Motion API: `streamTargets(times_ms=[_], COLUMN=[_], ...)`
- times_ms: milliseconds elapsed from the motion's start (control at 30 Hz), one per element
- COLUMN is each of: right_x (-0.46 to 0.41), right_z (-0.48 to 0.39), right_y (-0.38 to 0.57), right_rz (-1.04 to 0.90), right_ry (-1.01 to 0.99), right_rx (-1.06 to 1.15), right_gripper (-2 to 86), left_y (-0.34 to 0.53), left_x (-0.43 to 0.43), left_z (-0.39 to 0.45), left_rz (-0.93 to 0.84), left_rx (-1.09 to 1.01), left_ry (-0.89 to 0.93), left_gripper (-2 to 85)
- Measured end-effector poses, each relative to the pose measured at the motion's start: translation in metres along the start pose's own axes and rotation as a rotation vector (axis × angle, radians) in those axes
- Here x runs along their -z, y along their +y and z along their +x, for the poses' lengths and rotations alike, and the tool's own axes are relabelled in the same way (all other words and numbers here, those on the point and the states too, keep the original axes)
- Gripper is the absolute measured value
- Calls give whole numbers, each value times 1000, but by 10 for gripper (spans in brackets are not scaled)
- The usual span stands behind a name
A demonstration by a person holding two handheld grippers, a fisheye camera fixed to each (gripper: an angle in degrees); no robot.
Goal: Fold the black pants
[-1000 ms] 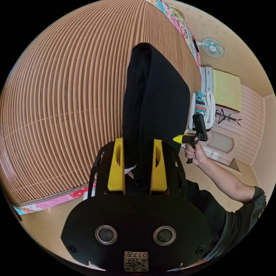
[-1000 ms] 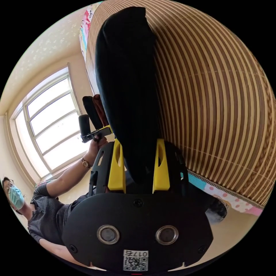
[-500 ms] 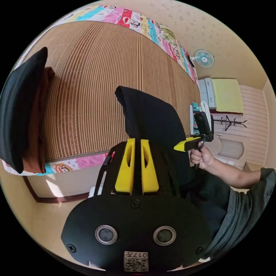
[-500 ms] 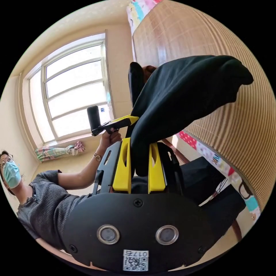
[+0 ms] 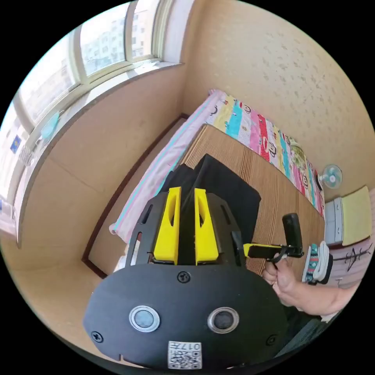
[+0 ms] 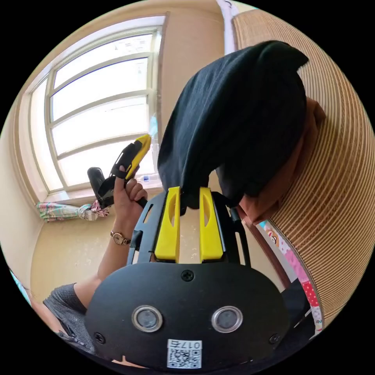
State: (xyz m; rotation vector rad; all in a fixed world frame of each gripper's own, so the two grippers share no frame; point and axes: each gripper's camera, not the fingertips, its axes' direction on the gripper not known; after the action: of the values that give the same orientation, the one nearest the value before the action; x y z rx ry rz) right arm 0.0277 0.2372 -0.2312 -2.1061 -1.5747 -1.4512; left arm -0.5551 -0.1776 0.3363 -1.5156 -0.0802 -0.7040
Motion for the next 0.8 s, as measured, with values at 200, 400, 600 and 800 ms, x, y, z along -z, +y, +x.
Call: streamTargets(times_ms=[200, 400, 600, 800], right_x=[23, 193, 325, 345], right_z=[50, 102, 66, 26], right_y=[85, 220, 360, 461], right_rz=[-159, -46, 453, 805], right_ry=[24, 200, 187, 140], right_rx=[7, -226, -332, -381], right_gripper=[15, 7, 5, 5], left_y=[82, 117, 165, 241], left_x=[-141, -128, -96, -105], left_z=[-26, -42, -17, 118], left_rz=[-376, -348, -315, -438], left_rx=[166, 209, 164, -89], left_ry=[113, 274, 326, 466], left_gripper=[56, 46, 50, -1])
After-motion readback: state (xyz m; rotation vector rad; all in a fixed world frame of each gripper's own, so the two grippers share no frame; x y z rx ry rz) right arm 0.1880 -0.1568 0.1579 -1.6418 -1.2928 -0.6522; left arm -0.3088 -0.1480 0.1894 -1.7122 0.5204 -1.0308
